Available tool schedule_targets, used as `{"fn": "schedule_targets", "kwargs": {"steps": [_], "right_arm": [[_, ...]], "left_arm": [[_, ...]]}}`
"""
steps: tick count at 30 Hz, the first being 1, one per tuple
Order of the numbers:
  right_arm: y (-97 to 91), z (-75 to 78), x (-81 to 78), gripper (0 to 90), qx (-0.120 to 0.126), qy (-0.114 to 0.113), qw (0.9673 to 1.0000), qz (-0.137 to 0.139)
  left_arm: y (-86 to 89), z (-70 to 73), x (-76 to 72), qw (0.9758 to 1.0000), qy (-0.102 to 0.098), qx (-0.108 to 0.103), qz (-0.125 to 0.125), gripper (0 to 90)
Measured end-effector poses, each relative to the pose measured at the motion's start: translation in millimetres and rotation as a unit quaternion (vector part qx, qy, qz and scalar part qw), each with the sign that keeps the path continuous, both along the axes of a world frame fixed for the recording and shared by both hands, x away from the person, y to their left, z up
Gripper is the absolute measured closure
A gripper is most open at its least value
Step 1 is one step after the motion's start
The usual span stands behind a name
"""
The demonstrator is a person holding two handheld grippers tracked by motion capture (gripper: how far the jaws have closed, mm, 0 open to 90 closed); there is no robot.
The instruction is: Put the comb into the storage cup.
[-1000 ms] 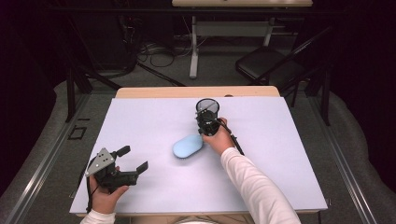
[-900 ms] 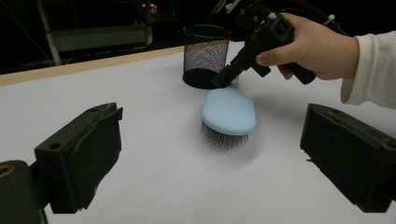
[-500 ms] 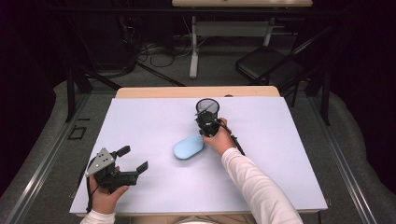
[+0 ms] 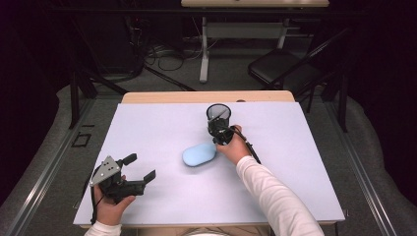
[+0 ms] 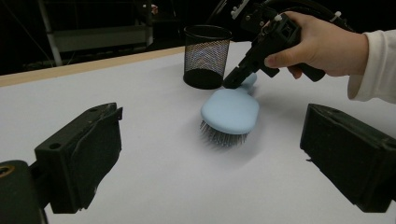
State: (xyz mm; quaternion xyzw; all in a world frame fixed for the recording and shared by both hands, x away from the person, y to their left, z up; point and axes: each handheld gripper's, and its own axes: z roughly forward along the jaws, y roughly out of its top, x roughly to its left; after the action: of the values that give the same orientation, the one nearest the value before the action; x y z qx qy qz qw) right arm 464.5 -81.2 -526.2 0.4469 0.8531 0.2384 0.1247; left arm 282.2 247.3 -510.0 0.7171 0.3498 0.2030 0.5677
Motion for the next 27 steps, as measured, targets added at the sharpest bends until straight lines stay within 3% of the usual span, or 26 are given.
{"fn": "schedule_targets", "kwargs": {"steps": [6,10,12,16,17,19,27], "right_arm": [[-6.6,1.8,-4.0,90.0,0.0,0.016,0.9999,0.005],[-10.0,0.9,-8.1,90.0,0.017,0.021,0.9996,-0.006],[-13.4,1.4,-8.0,90.0,0.011,0.022,0.9997,0.009],[-16.3,1.4,-12.4,90.0,0.013,0.026,0.9995,0.012],[-15.3,1.1,-14.8,90.0,0.019,0.029,0.9994,0.0],[-18.3,1.1,-15.5,90.0,0.013,0.029,0.9994,0.013],[-23.9,-1.0,-22.4,90.0,0.023,0.038,0.9989,0.016]], "left_arm": [[-0.5,-0.1,0.1,1.0,0.0,0.0,-0.001,5.4],[-0.7,0.0,0.0,1.0,0.0,0.001,-0.002,5.4],[-0.8,-0.1,0.1,1.0,0.0,0.001,-0.002,5.4],[-1.3,-0.2,0.1,1.0,0.0,0.002,-0.002,5.4],[-1.4,-0.2,-0.1,1.0,0.0,0.002,-0.002,5.4],[-1.5,-0.2,0.0,1.0,0.001,0.002,-0.002,5.4],[-1.7,-0.3,0.2,1.0,0.001,0.004,-0.002,5.4]]}}
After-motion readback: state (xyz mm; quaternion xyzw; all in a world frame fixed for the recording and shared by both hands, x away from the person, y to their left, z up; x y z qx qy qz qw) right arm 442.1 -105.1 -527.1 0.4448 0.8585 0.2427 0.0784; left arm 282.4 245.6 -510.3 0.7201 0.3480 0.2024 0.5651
